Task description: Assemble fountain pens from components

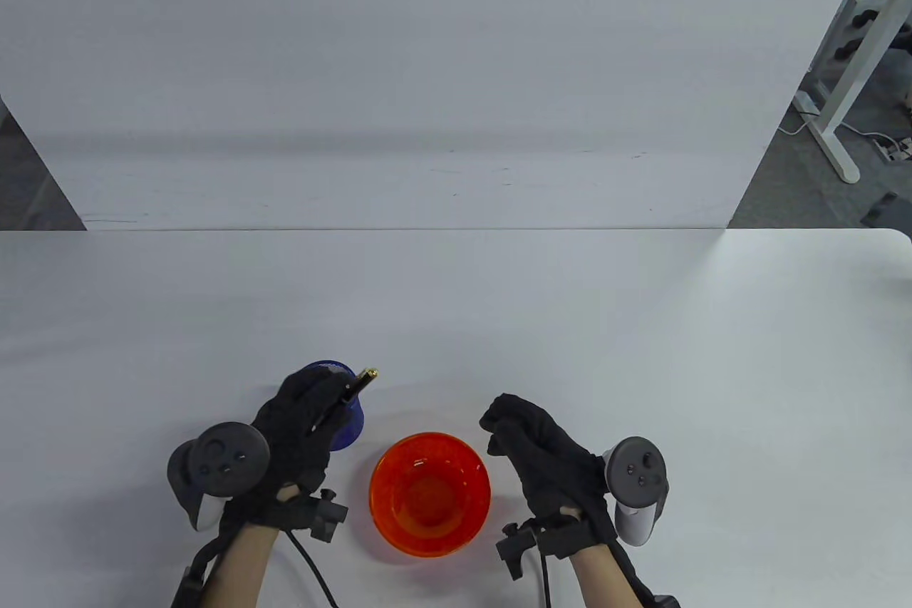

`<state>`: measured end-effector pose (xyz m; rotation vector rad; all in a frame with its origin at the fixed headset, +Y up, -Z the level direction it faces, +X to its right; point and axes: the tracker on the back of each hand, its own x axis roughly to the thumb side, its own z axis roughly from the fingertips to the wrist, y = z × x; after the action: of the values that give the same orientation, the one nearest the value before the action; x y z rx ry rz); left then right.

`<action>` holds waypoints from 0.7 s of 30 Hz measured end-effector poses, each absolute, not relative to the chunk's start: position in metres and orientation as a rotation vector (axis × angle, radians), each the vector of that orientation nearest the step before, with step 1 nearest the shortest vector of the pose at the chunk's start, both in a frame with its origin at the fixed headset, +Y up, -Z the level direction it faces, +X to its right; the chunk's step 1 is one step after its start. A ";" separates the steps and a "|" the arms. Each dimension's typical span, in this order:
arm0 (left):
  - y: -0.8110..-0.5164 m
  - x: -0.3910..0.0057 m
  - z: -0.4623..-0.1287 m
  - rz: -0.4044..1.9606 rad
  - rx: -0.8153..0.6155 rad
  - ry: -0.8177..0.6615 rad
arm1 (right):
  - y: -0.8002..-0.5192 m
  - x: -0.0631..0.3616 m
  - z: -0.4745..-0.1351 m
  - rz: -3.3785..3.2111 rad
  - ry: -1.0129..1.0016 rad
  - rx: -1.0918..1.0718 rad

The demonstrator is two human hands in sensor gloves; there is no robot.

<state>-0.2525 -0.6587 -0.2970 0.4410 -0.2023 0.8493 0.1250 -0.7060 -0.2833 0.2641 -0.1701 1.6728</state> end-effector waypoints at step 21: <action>-0.694 -0.237 -0.301 0.434 0.346 -0.087 | -0.704 0.148 -0.290 1.695 -0.200 0.242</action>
<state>-0.2369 -0.6937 -0.3010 0.3459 -0.0868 0.4340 0.1481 -0.7044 -0.2896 0.2416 -0.2001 1.6953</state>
